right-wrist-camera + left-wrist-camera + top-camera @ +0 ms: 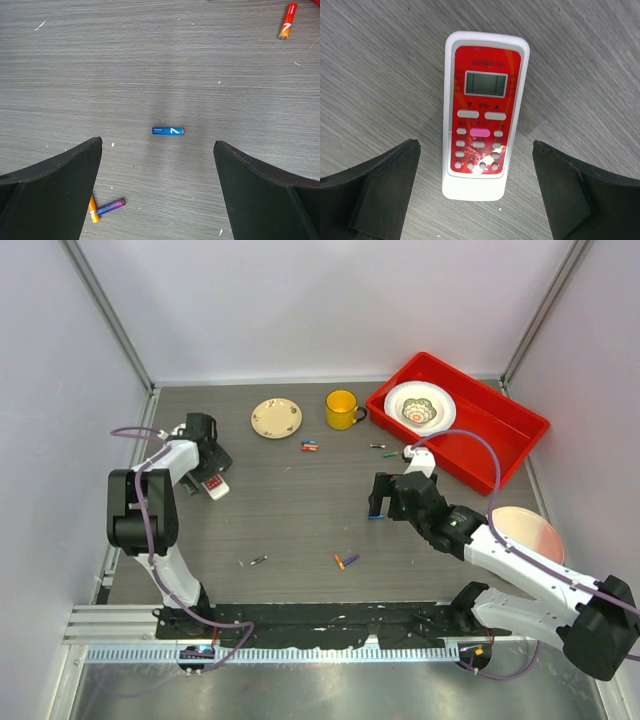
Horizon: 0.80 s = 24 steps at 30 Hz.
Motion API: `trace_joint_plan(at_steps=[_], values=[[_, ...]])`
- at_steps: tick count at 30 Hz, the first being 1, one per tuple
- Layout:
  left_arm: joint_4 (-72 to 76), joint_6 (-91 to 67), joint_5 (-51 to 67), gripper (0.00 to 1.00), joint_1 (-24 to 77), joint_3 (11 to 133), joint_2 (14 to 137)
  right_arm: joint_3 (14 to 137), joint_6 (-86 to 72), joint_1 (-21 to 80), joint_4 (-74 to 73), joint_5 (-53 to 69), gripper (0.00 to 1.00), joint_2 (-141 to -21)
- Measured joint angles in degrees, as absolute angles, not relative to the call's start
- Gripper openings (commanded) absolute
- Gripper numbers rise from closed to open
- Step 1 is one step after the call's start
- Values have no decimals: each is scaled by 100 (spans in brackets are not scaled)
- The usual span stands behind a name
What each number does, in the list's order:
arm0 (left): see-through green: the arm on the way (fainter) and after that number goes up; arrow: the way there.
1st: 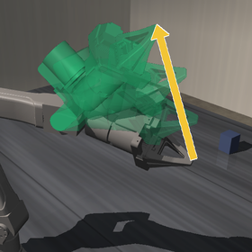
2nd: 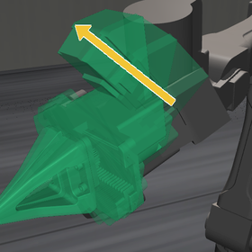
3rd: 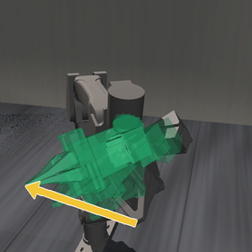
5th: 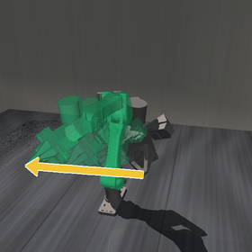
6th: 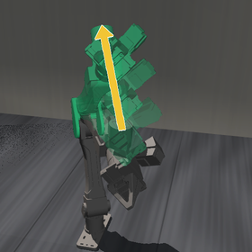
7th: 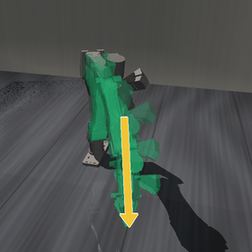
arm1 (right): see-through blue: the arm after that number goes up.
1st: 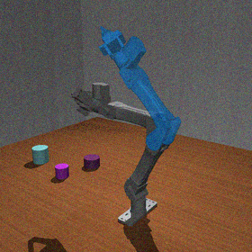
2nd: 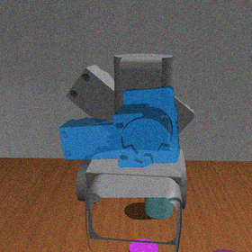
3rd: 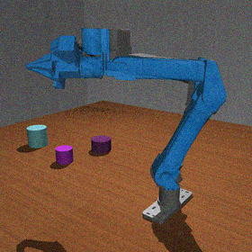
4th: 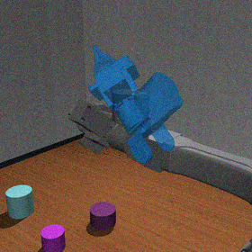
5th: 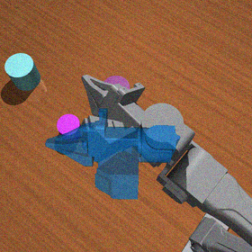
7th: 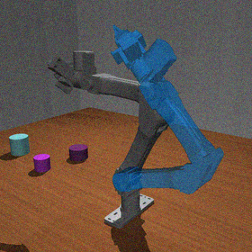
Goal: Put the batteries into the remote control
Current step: Pick up the remote control from the center of the board.
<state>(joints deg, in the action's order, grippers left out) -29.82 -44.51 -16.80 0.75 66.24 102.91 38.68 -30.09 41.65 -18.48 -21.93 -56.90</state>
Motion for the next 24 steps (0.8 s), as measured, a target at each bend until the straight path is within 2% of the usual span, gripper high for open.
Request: trace_joint_plan(at_steps=[9, 14, 16, 20, 21, 24], values=[[-2808, -4427, -1579, 80, -158, 6659, 10350, 3868, -3006, 4165, -1848, -2169, 99, -5850], [-2781, -4405, -1509, 77, -161, 6740, 10506, 3865, -3009, 4165, -1848, -2171, 99, -5850], [-2777, -4403, -1487, 72, -161, 6740, 10516, 3865, -3009, 4165, -1850, -2171, 99, -5848], [-2742, -4390, -1463, 54, -161, 6737, 10534, 3863, -3011, 4165, -1852, -2171, 99, -5835], [-2727, -4364, -1448, 44, -161, 6737, 10541, 3863, -3013, 4165, -1852, -2171, 99, -5822], [-2670, -4316, -1420, 30, -158, 6737, 10545, 3863, -3013, 4165, -1852, -2171, 99, -5782]])
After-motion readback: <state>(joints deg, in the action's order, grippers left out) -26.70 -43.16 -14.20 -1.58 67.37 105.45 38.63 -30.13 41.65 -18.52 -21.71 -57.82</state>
